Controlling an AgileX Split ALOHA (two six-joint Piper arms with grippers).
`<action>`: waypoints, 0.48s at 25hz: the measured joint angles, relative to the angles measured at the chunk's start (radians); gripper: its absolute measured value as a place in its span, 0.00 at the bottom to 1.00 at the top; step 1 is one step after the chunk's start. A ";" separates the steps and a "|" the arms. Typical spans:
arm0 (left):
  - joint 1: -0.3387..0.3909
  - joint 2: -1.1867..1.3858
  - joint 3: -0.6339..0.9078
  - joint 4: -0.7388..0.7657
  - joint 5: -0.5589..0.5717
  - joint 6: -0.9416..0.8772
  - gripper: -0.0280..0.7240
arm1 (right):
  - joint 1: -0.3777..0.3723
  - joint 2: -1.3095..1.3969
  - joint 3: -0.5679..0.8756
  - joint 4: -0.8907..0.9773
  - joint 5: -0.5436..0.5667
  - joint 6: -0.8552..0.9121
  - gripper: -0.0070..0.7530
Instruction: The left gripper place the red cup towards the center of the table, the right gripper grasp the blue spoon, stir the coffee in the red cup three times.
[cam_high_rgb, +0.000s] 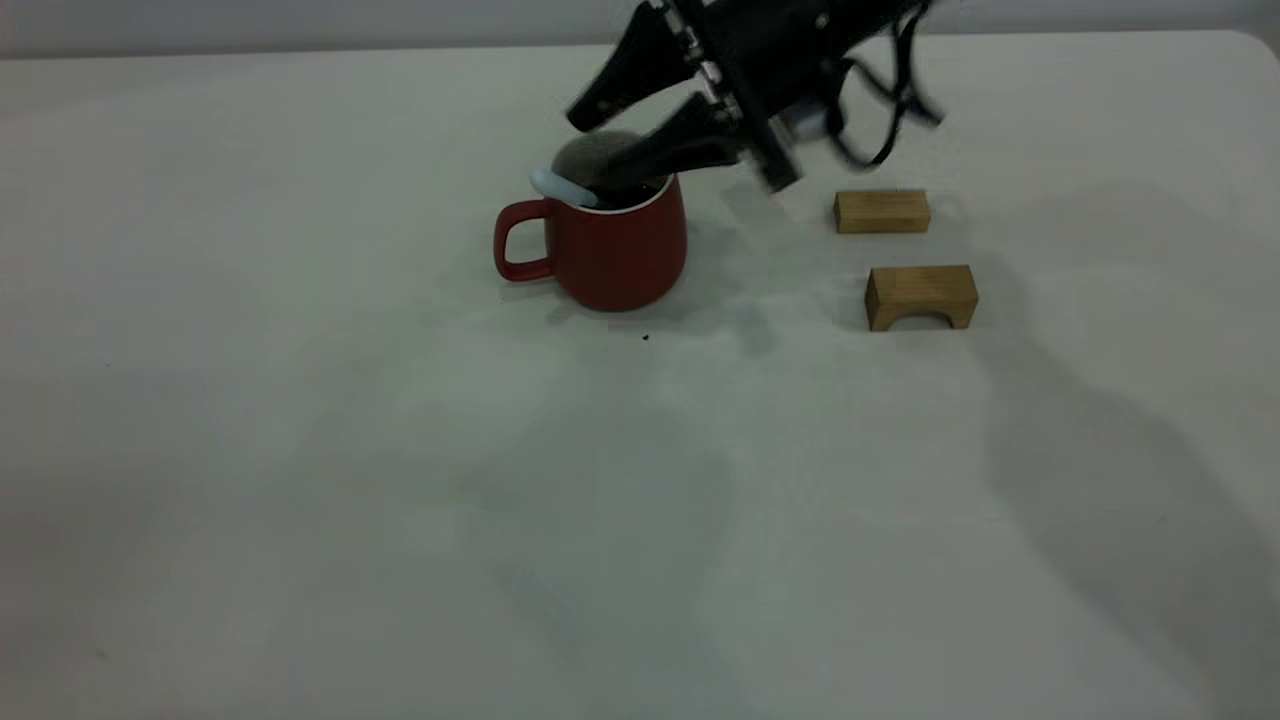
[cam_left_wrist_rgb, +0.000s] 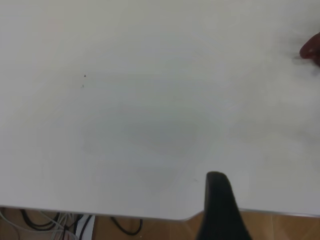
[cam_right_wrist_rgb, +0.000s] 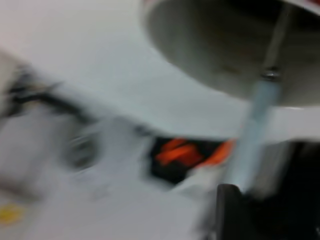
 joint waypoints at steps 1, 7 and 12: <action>0.000 0.000 0.000 0.000 0.000 0.000 0.77 | 0.000 -0.031 -0.001 -0.086 0.004 -0.002 0.58; 0.000 0.000 0.000 0.000 0.000 0.000 0.77 | 0.001 -0.220 -0.001 -0.755 0.031 -0.009 0.58; 0.000 0.000 0.000 0.000 0.000 0.000 0.77 | -0.001 -0.403 -0.001 -1.051 0.042 -0.022 0.58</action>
